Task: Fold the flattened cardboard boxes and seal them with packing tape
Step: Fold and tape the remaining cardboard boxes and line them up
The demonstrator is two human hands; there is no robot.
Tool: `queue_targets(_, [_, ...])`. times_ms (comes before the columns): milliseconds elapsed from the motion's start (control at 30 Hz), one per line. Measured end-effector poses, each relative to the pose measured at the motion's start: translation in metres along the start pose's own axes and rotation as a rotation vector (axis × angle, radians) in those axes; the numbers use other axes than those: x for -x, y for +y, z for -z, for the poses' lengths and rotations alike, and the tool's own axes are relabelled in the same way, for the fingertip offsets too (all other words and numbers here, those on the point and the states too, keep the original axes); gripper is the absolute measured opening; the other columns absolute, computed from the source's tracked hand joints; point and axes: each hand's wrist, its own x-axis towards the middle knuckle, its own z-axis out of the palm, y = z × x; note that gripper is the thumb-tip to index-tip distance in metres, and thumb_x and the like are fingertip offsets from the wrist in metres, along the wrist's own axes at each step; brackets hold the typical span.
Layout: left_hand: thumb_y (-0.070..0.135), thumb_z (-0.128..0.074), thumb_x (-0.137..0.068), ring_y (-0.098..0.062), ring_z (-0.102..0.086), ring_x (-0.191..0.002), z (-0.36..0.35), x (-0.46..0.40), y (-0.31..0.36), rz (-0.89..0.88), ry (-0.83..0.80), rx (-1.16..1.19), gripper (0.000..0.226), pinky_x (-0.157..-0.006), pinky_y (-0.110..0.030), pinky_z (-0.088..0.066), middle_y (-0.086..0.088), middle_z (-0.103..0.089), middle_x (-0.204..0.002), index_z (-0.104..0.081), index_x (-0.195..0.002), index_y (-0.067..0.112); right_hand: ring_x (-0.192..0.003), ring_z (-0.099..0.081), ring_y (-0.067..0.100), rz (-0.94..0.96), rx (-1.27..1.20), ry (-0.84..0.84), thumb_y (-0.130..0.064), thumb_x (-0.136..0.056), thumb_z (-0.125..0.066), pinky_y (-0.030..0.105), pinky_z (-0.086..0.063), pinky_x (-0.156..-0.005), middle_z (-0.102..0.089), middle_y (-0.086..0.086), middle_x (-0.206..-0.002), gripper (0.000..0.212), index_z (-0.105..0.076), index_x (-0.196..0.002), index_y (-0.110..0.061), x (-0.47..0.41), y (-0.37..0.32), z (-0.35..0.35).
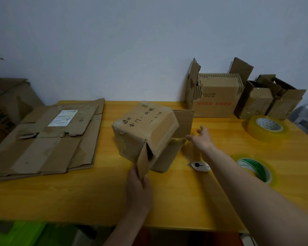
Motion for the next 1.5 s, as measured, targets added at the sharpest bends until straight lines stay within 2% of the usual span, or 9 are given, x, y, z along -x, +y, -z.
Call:
queue_targets(67, [0.016,-0.046,-0.100,-0.018,-0.052,-0.073,0.012,-0.009,-0.002,0.032,0.017,0.014,0.033,-0.060,-0.025,-0.042,-0.008,-0.055,-0.090,-0.049,-0.130,0.003,-0.128,-0.046,0.028,0.036,0.029,-0.066,-0.008,-0.093,-0.059,0.041,-0.044,-0.102,-0.042,0.010,-0.146,0.058,-0.033,-0.145,-0.012,0.001,-0.002,-0.003])
queue_targets(167, [0.024,-0.049,-0.099,-0.034,-0.059,-0.103,0.032,-0.018,0.006,0.089,0.064,0.082,0.042,-0.086,-0.043,-0.052,-0.019,-0.060,-0.114,-0.046,-0.136,0.003,-0.097,-0.061,0.024,0.085,0.076,-0.106,-0.013,-0.098,-0.050,0.034,-0.052,-0.080,-0.063,0.012,-0.116,0.013,-0.059,-0.107,-0.013,0.007,-0.006,-0.008])
queue_targets(333, [0.031,-0.054,-0.097,-0.027,-0.047,-0.127,0.078,-0.038,0.063,0.001,0.204,0.179,0.053,-0.100,-0.036,-0.039,-0.006,-0.050,-0.137,-0.040,-0.142,0.008,-0.084,-0.060,0.025,0.318,0.146,-0.001,-0.019,-0.098,-0.049,0.038,-0.050,-0.076,-0.063,0.009,-0.088,0.018,-0.059,-0.087,-0.009,0.017,-0.044,0.005])
queue_targets(467, [0.026,-0.056,-0.097,-0.026,-0.064,-0.103,0.108,-0.088,0.097,0.036,0.107,0.314,0.016,-0.096,-0.047,-0.050,-0.001,-0.067,-0.108,-0.061,-0.110,0.018,-0.067,-0.054,0.016,0.536,0.214,0.214,-0.022,-0.096,-0.053,0.038,-0.053,-0.066,-0.057,0.000,-0.073,0.021,-0.059,-0.078,-0.011,0.034,-0.092,0.024])
queue_targets(567, [0.030,-0.054,-0.098,-0.027,-0.067,-0.093,0.101,-0.103,0.101,0.052,-0.009,0.234,0.024,-0.090,-0.048,-0.054,-0.004,-0.066,-0.106,-0.057,-0.113,0.012,-0.076,-0.060,0.016,0.443,0.211,0.049,-0.024,-0.097,-0.051,0.043,-0.058,-0.074,-0.061,0.001,-0.088,0.017,-0.060,-0.102,-0.010,0.042,-0.090,0.023])
queue_targets(733, [0.053,-0.045,-0.093,-0.023,-0.054,-0.122,0.076,-0.074,0.084,-0.038,-0.121,0.393,0.069,-0.102,-0.044,-0.045,0.006,-0.048,-0.134,-0.023,-0.152,0.023,-0.125,-0.046,0.013,0.398,0.066,-0.169,-0.052,-0.095,-0.044,0.045,-0.044,-0.103,-0.044,-0.006,-0.143,0.061,-0.023,-0.149,-0.033,0.058,-0.047,0.019])
queue_targets(900, [0.046,-0.052,-0.093,-0.021,-0.033,-0.140,0.048,-0.075,0.061,-0.161,-0.162,0.170,0.081,-0.107,-0.036,-0.035,0.000,-0.024,-0.158,-0.001,-0.155,0.030,-0.136,-0.038,0.016,0.410,0.197,-0.231,-0.032,-0.093,-0.057,0.049,-0.038,-0.108,-0.037,-0.007,-0.150,0.079,-0.004,-0.149,-0.046,0.060,-0.021,0.002])
queue_targets(1267, [0.028,-0.054,-0.097,-0.018,-0.033,-0.140,-0.001,-0.162,0.084,-0.296,-0.247,0.064,0.078,-0.111,-0.047,-0.037,0.005,-0.030,-0.155,-0.001,-0.154,0.035,-0.091,-0.062,0.023,0.446,0.585,0.035,-0.031,-0.097,-0.052,0.039,-0.053,-0.079,-0.062,0.008,-0.116,0.073,-0.002,-0.151,-0.031,-0.010,-0.042,-0.009])
queue_targets(1500, [0.024,-0.061,-0.094,-0.021,-0.039,-0.135,-0.044,-0.238,0.105,-0.299,-0.293,0.034,0.087,-0.105,-0.052,-0.043,0.001,-0.036,-0.150,0.002,-0.151,0.045,-0.129,-0.043,0.031,0.357,0.607,0.014,-0.022,-0.093,-0.058,0.045,-0.038,-0.105,-0.034,0.013,-0.146,0.087,0.006,-0.152,-0.023,-0.083,-0.066,-0.014])
